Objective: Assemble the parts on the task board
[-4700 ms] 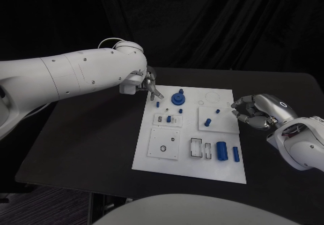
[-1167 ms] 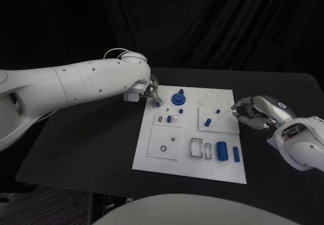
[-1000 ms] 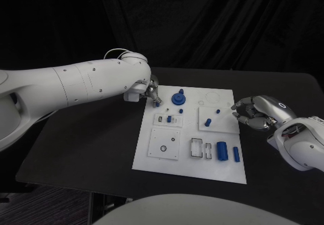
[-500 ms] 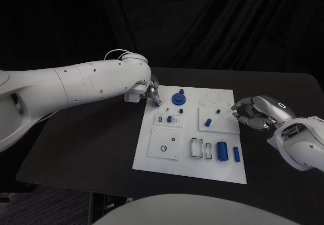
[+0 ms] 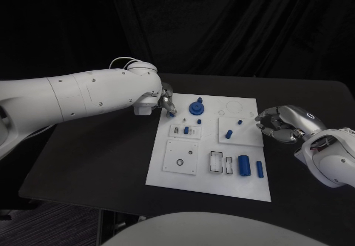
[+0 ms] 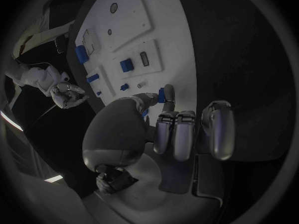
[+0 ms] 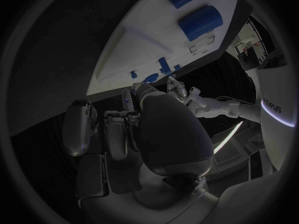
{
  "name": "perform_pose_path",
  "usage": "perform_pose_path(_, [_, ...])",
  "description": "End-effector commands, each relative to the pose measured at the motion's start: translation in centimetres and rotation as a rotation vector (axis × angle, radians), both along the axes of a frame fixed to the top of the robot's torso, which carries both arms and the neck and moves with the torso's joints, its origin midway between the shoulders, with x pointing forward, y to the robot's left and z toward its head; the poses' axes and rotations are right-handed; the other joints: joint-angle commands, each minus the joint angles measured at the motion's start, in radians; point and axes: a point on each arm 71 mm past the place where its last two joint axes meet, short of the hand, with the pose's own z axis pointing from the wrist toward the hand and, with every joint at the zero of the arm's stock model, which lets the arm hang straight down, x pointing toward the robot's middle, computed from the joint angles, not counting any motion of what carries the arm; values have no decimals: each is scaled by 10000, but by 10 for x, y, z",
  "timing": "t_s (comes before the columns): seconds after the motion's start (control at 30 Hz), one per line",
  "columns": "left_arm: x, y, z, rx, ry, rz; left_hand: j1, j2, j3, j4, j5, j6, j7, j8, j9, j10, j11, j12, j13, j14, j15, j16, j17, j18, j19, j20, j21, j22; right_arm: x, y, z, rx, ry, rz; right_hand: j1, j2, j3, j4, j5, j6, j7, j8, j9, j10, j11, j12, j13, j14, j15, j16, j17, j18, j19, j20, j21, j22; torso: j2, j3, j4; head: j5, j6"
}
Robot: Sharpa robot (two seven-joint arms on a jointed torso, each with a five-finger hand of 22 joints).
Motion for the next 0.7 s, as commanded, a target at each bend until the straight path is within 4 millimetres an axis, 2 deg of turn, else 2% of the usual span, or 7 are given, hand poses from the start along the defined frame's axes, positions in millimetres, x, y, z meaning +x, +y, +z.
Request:
perform_pose_path(0.03, [-4, -1, 4, -502, -598, 285, -113, -33, 380, -315, 49, 36, -49, 60, 39, 1025, -80, 35, 2613, 1074, -63, 25, 2635, 25, 1, -66, 43, 2000, 1, -2, 0, -82, 77, -186, -27, 53, 64, 2, 42, 52, 20, -14, -14, 573, 60, -51, 1984, 988, 92, -68, 2460, 21, 37, 21, -63, 1881, 5, -4, -2, 49, 0])
perform_pose_path(0.33, [-20, 1, 6, -880, -809, 266, -341, 4, 469, -326, -61, 25, -50, 95, 103, 1025, -89, 35, 2613, 1074, -79, 25, 2635, 37, -17, -86, -16, 1980, 1, -3, 0, -44, 6, -225, -24, 51, 69, -1, 42, 40, 21, -23, -21, 572, 58, -53, 1983, 984, 91, -78, 2448, 24, 30, 22, -77, 1877, -3, 1, 18, 42, 0])
perform_pose_path(0.43, [-23, 1, 7, -1029, -937, 300, -366, 5, 472, -323, -67, 26, -51, 97, 108, 1025, -88, 35, 2613, 1074, -79, 25, 2635, 37, -16, -87, -16, 1980, 1, -3, 1, -42, -5, -243, -24, 51, 69, -1, 42, 40, 21, -23, -21, 572, 58, -53, 1983, 984, 91, -78, 2448, 24, 30, 22, -77, 1877, -39, 29, 40, 3, 0])
perform_pose_path(0.5, [-25, 0, 8, -1131, -1031, 317, -453, 9, 474, -313, -116, 24, -52, 105, 123, 1025, -92, 35, 2613, 1074, -82, 25, 2635, 32, -4, -91, 0, 1985, 1, -3, 1, -42, -8, -249, -24, 51, 69, -1, 42, 40, 21, -23, -21, 572, 58, -53, 1983, 984, 91, -78, 2448, 24, 30, 22, -77, 1877, -48, 37, 30, 7, 0])
perform_pose_path(0.7, [-29, -4, 9, -1307, -1148, 277, -517, 37, 498, -326, -166, 28, -63, 114, 138, 1025, -99, 35, 2613, 1074, -88, 25, 2635, 36, -7, -97, -15, 1981, 1, -3, 1, -35, -10, -237, -20, 49, 74, -4, 41, 29, 21, -33, -31, 568, 56, -56, 1980, 983, 89, -80, 2447, 25, 27, 22, -81, 1877, -54, 28, 34, 8, 0])
